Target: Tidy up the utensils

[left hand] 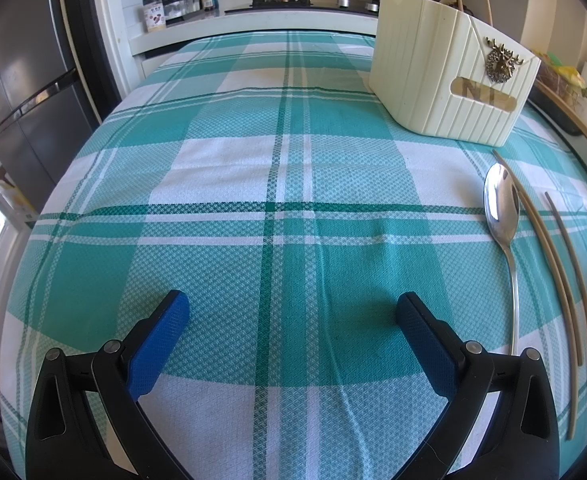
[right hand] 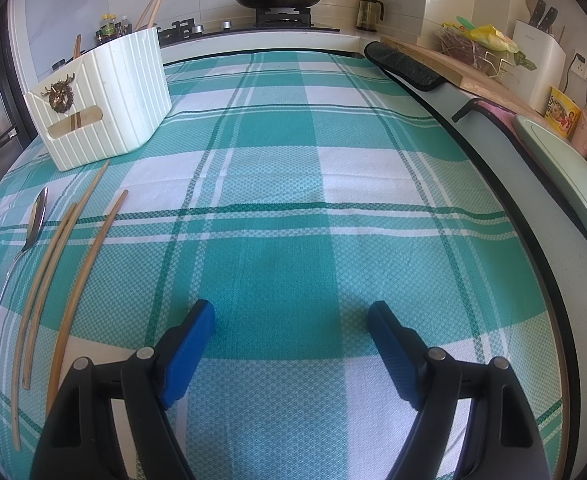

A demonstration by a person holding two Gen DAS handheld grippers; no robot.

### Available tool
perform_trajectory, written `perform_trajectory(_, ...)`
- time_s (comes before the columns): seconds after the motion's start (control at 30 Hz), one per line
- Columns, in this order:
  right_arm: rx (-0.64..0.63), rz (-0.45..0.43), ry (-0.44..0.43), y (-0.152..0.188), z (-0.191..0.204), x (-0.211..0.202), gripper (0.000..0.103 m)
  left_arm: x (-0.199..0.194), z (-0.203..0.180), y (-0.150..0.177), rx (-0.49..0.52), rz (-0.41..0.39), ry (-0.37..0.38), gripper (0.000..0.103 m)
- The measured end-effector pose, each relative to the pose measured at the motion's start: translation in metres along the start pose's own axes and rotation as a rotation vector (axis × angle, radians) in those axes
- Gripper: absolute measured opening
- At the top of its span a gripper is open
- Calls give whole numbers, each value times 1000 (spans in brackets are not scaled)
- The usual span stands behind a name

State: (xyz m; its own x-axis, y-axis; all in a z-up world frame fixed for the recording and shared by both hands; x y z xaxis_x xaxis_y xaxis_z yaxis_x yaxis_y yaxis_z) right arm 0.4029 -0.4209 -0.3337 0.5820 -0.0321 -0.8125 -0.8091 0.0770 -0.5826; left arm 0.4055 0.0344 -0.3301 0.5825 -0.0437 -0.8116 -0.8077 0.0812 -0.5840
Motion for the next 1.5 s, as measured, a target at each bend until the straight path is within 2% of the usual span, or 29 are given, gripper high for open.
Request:
perform_trajectory(1.0, 1, 1, -3, 0, 0, 0, 82, 0, 0, -1, -2, -1, 0, 103)
perform_trajectory(1.13, 22, -4, -31, -1, -2, -2, 81, 0, 1, 0, -7, 0, 0, 103)
perform_trajectory(1.2, 43, -25, -14, -3, -6, -11, 79, 0, -1, 0, -4, 0, -3, 103)
perform_trajectory(1.27, 49, -55, -52, -6, 4, -30, 79, 0, -1, 1, 6, 8, 3, 103)
perform_trajectory(1.33, 34, -64, -157, -10, 31, -48, 79, 0, -3, 2, 30, 60, 31, 103)
perform_trajectory(1.4, -5, -52, -234, -9, 63, -59, 79, -5, -5, -1, 6, 80, 66, 102)
perform_trajectory(1.43, -36, -36, -262, -6, 79, -61, 79, -14, -8, -5, -32, 71, 115, 102)
perform_trajectory(1.5, -100, 6, -284, 6, 106, -56, 66, -30, -25, -12, -65, 50, 222, 102)
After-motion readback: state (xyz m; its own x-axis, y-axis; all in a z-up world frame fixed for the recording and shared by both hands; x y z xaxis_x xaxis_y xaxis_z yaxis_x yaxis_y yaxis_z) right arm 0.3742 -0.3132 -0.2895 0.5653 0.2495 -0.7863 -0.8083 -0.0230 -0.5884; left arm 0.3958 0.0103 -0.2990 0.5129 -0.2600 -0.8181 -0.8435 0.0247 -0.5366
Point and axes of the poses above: each gripper's, at about its wrist camera, not at the fingertips, and x roughly the way its jaws point, z to its left, y to its underside, the point moved 10 cm from there along x, roughly the way its jaws point, and after that the axes turned 2 degrees about x, right-handed, at the moved point
